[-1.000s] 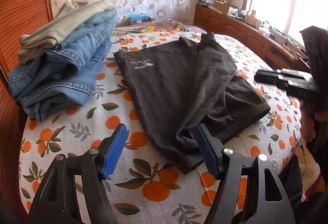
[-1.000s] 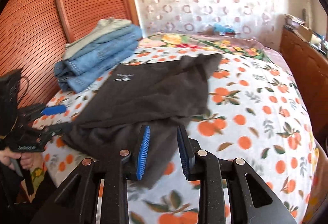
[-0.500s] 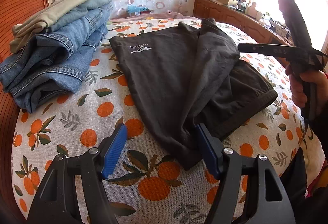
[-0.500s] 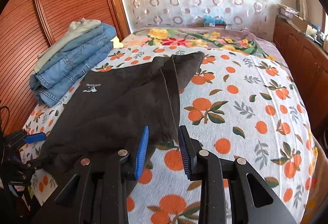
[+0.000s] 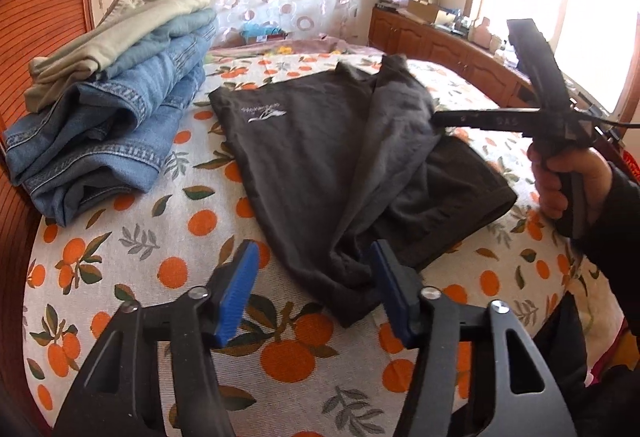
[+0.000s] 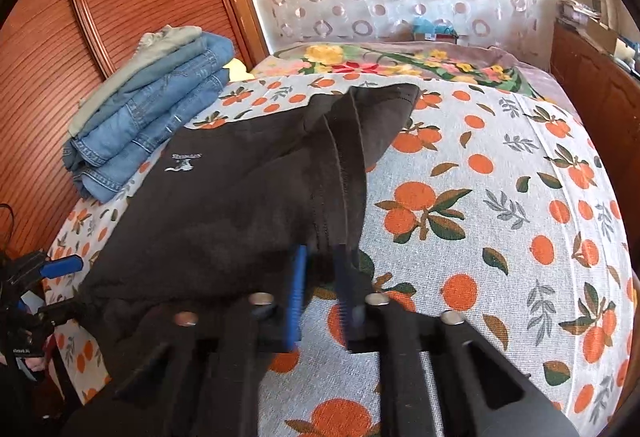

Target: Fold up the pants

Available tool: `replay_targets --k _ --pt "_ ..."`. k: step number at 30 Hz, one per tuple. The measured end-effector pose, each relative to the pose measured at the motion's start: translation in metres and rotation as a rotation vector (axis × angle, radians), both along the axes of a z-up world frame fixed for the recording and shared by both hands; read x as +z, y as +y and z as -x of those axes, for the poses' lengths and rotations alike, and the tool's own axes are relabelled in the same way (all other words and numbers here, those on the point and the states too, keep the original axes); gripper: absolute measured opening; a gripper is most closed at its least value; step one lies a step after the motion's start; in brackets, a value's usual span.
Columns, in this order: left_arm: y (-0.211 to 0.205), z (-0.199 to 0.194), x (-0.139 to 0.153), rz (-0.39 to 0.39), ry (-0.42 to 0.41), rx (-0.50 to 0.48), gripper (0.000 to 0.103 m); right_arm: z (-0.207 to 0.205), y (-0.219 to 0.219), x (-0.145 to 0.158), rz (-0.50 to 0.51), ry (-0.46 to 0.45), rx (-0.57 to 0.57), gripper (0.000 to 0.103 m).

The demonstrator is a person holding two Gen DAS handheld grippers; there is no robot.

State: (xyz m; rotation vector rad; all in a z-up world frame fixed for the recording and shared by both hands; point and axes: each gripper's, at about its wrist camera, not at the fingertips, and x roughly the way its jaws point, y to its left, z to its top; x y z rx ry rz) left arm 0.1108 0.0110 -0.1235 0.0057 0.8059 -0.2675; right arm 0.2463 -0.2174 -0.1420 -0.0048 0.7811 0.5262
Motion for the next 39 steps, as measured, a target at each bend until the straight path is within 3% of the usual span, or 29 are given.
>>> replay_targets --k 4,10,17,19,21,25,33,35,36,37,39 --pt "-0.003 -0.002 0.002 0.018 -0.005 -0.018 0.042 0.011 -0.003 0.005 0.009 -0.047 0.011 0.000" --pt "-0.012 -0.007 -0.003 0.005 0.013 -0.053 0.039 0.018 -0.014 0.021 -0.020 -0.125 -0.022 0.000" --pt "-0.018 -0.009 -0.013 -0.010 0.026 -0.054 0.031 0.015 -0.021 0.021 -0.025 -0.128 -0.013 0.001" --pt "-0.018 -0.008 -0.013 -0.005 0.023 -0.055 0.025 0.012 -0.019 0.018 -0.014 -0.113 -0.010 0.008" --pt "-0.019 -0.008 -0.013 0.000 0.019 -0.055 0.023 0.005 -0.016 0.013 -0.010 -0.087 -0.010 0.023" --pt "-0.018 -0.009 -0.014 0.008 0.017 -0.052 0.023 -0.011 -0.010 0.012 -0.027 -0.054 -0.016 0.040" --pt "-0.019 -0.008 -0.014 0.007 0.014 -0.051 0.023 -0.035 -0.006 0.001 -0.061 0.052 0.016 0.044" --pt "-0.018 -0.007 -0.015 0.013 0.012 -0.048 0.023 -0.034 -0.005 0.002 -0.051 0.054 0.029 0.038" --pt "-0.017 -0.007 -0.015 0.017 0.013 -0.046 0.023 -0.034 -0.006 0.002 -0.050 0.057 0.038 0.028" --pt "-0.017 -0.007 -0.015 0.020 0.013 -0.044 0.023 -0.032 -0.006 0.003 -0.046 0.058 0.051 0.012" --pt "-0.017 -0.008 -0.015 0.019 0.011 -0.043 0.023 -0.027 -0.006 0.007 -0.022 0.024 0.047 0.005"
